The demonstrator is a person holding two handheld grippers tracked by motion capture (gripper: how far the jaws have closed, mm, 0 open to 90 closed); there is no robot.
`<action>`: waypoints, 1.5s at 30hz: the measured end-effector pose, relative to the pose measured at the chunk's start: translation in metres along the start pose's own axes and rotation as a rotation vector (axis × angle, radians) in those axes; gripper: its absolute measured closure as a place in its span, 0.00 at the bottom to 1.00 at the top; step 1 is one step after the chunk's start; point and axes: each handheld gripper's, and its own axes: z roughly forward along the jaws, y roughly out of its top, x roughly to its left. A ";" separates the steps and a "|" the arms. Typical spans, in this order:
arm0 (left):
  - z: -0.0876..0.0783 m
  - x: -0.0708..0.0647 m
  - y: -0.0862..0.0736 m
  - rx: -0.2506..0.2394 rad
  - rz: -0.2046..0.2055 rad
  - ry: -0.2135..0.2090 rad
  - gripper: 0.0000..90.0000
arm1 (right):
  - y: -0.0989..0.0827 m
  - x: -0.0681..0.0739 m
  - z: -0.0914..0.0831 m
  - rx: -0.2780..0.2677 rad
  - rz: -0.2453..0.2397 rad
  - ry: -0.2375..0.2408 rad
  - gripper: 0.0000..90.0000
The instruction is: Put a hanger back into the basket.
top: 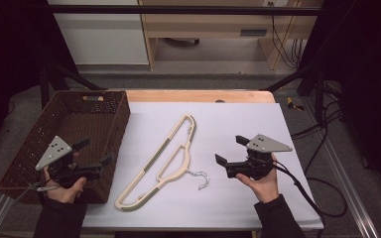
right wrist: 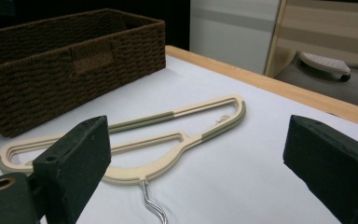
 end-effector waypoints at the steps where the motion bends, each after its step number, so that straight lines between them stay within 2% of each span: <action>1: 0.000 0.000 0.000 0.001 0.000 0.001 0.03 | 0.000 0.001 0.002 0.004 -0.002 0.000 0.11; 10: 0.001 0.000 -0.001 0.007 -0.001 0.002 0.03 | 0.005 0.012 0.034 0.049 -0.027 0.058 0.19; 18: 0.000 0.001 -0.001 0.010 0.001 0.004 0.03 | -0.004 0.018 0.077 0.124 -0.050 0.113 0.29; 19: 0.001 0.001 -0.001 0.011 0.002 0.004 0.03 | -0.004 0.018 0.077 0.124 -0.050 0.113 0.29; 23: 0.001 0.000 -0.001 0.010 0.000 -0.005 0.03 | -0.013 0.019 0.088 0.179 -0.061 0.111 0.32; 27: 0.001 -0.001 -0.001 0.007 0.001 -0.009 0.03 | -0.023 0.022 0.097 0.218 -0.063 0.126 0.40; 31: 0.000 -0.001 0.000 0.006 0.004 -0.010 0.03 | -0.034 0.026 0.105 0.293 -0.072 0.132 0.46; 41: 0.001 -0.001 -0.001 0.013 0.006 -0.011 0.03 | -0.051 0.028 0.120 0.365 -0.089 0.150 0.65; 44: 0.002 -0.001 -0.001 0.018 0.011 -0.013 0.03 | -0.057 0.027 0.124 0.389 -0.101 0.179 0.73; 45: 0.002 -0.001 -0.001 0.018 0.011 -0.013 0.03 | -0.059 0.028 0.125 0.394 -0.089 0.177 0.74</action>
